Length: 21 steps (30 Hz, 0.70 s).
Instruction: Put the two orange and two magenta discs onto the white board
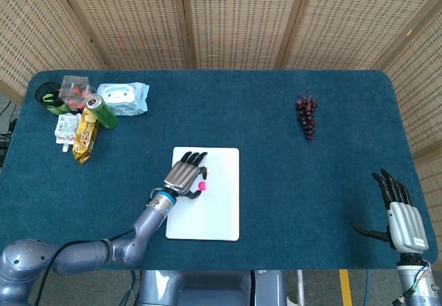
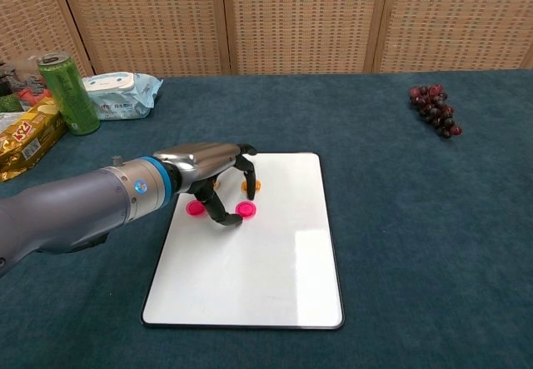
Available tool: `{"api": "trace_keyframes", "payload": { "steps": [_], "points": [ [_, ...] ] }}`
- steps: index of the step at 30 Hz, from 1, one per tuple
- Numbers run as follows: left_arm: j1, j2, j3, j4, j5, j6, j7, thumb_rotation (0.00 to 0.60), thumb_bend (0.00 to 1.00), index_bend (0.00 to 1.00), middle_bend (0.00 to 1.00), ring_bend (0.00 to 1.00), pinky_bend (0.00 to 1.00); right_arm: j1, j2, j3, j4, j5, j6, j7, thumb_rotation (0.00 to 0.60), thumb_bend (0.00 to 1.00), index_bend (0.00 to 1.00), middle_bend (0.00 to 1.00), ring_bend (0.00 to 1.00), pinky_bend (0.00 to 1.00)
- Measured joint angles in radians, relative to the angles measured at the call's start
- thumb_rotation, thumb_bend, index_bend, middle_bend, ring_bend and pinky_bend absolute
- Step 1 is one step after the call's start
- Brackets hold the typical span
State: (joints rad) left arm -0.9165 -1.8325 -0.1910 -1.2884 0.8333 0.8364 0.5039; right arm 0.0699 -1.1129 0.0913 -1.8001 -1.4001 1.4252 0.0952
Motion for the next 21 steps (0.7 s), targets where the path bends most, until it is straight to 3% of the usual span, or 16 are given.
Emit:
{"api": "trace_keyframes", "payload": {
  "steps": [4,12,18,21],
  "points": [
    [0.000,0.003,0.003,-0.003,0.002,0.001,-0.003,0.600,0.30,0.24,0.00,0.00,0.00,0.000,0.000,0.000,0.000,0.000,0.000,0.000,0.600,0.13,0.00,0.00,0.00,0.00],
    [0.005,0.011,0.005,-0.020,0.018,0.006,-0.021,0.600,0.30,0.24,0.00,0.00,0.00,0.000,0.000,0.000,0.001,0.000,0.000,0.001,0.600,0.13,0.00,0.00,0.00,0.00],
    [0.023,0.055,0.009,-0.098,0.066,0.029,-0.051,0.600,0.30,0.23,0.00,0.00,0.00,0.000,0.000,0.000,0.002,-0.001,0.000,0.000,0.600,0.13,0.00,0.00,0.00,0.00],
    [0.039,0.101,0.010,-0.165,0.107,0.060,-0.065,0.600,0.28,0.16,0.00,0.00,0.00,0.000,0.000,-0.001,0.002,-0.001,0.000,0.000,0.600,0.13,0.00,0.00,0.00,0.00]
  ]
}}
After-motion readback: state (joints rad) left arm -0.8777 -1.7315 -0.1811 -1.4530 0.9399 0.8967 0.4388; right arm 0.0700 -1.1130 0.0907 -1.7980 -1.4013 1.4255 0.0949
